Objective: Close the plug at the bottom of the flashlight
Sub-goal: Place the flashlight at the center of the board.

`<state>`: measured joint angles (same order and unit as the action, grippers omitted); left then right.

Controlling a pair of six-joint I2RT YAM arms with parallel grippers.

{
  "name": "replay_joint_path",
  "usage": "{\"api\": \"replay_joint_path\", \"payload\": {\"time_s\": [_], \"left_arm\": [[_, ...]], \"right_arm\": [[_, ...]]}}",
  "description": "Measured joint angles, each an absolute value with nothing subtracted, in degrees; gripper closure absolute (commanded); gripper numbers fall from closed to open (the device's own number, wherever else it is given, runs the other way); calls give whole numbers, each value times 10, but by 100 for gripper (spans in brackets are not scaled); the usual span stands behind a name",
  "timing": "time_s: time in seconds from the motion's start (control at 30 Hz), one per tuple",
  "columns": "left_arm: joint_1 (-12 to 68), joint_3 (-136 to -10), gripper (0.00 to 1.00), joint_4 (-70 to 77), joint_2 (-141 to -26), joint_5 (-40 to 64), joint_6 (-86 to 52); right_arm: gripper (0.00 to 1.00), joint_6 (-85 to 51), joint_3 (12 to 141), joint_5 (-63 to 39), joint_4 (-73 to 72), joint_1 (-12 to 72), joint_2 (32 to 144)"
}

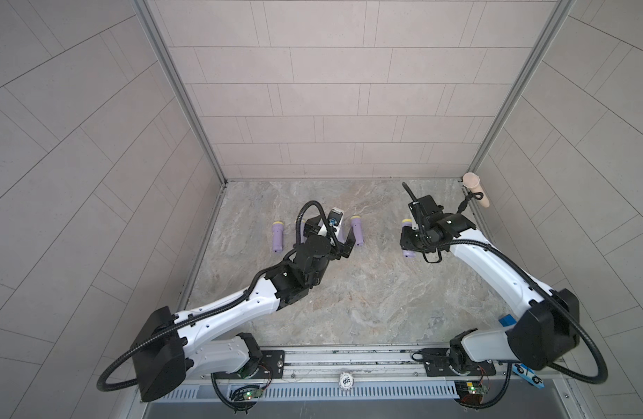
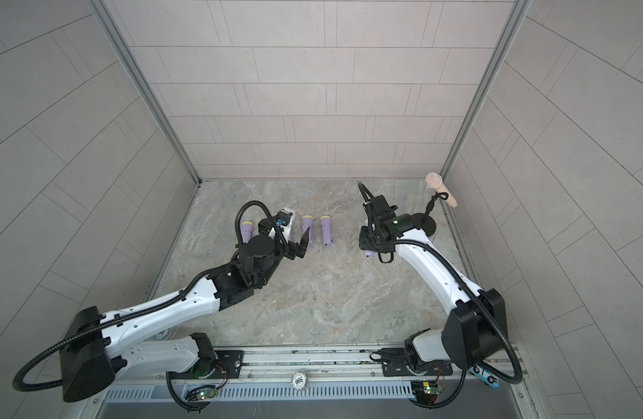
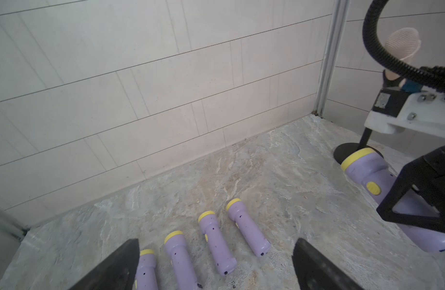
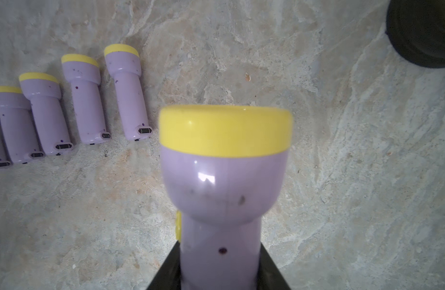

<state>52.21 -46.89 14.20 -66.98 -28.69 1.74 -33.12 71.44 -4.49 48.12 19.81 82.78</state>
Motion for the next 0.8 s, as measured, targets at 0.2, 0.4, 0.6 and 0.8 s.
{"api": "replay_joint_path", "payload": {"time_s": [0.2, 0.4, 0.6, 0.8], "left_arm": [[501, -468, 0, 89, -652, -315, -25], [487, -462, 0, 55, -635, -333, -46], [484, -458, 1, 49, -629, -343, -50], [480, -455, 0, 47, -629, -348, -51]], "right_arm": [[100, -298, 816, -34, 488, 198, 981], [100, -273, 869, -32, 479, 199, 1092], [100, -261, 913, -24, 463, 203, 1157], [100, -255, 949, -24, 446, 203, 1210]]}}
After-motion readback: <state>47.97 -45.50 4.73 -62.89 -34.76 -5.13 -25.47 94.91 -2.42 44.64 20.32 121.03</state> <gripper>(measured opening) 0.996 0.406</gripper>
